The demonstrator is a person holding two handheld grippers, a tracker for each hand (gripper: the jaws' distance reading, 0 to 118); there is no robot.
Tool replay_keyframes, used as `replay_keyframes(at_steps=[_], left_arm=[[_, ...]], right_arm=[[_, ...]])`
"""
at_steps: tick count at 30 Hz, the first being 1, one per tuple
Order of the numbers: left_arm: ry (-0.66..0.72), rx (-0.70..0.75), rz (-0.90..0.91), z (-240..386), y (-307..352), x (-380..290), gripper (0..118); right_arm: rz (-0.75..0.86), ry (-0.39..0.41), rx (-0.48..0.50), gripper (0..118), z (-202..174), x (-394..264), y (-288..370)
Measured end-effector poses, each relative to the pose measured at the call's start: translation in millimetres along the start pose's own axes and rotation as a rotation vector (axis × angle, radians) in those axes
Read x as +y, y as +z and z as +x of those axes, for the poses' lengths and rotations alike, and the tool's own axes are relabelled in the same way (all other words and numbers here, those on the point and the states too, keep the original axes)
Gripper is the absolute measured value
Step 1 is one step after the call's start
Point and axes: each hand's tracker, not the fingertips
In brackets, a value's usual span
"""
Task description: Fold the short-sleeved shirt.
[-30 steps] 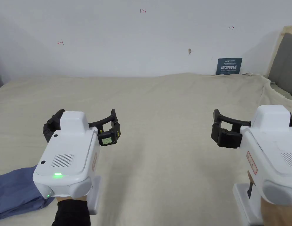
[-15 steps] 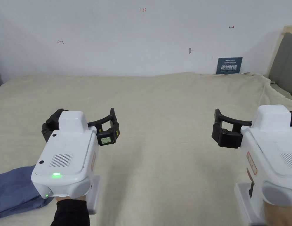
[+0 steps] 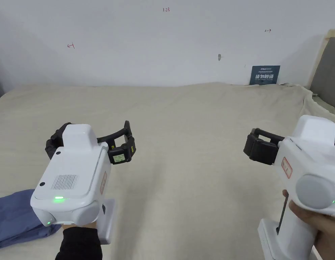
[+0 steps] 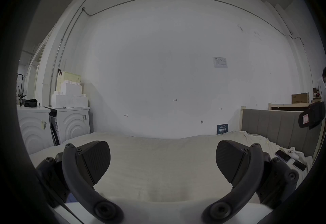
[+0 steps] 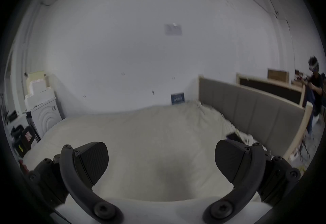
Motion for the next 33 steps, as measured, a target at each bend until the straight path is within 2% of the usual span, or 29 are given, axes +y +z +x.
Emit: replay_keyframes(at_steps=[2,5,9,15,24,30,33], left_arm=[[0.008,-0.001,-0.002,-1,0,0,118],[0.009,-0.001,-0.001,-2,-1,1,118],[0.008,0.000,0.005,-2,-1,1,118],[0.005,0.000,0.011,-3,-1,2,118],[0.001,-0.004,0.011,-2,0,1,118],[0.000,-0.003,0.012,-1,1,1,118],[-0.001,-0.006,0.011,-1,1,1,118]], right_arm=[[-0.020,-0.028,0.014,118,1,2,-2],[-0.051,-0.056,-0.018,117,-1,6,-4],[-0.091,0.028,-0.048,117,-9,10,-6],[-0.031,0.086,-0.042,117,-13,3,-9],[-0.101,0.010,-0.001,116,0,6,-21],[0.043,0.058,0.062,116,4,1,-16],[0.135,0.088,0.127,116,4,-3,-8]])
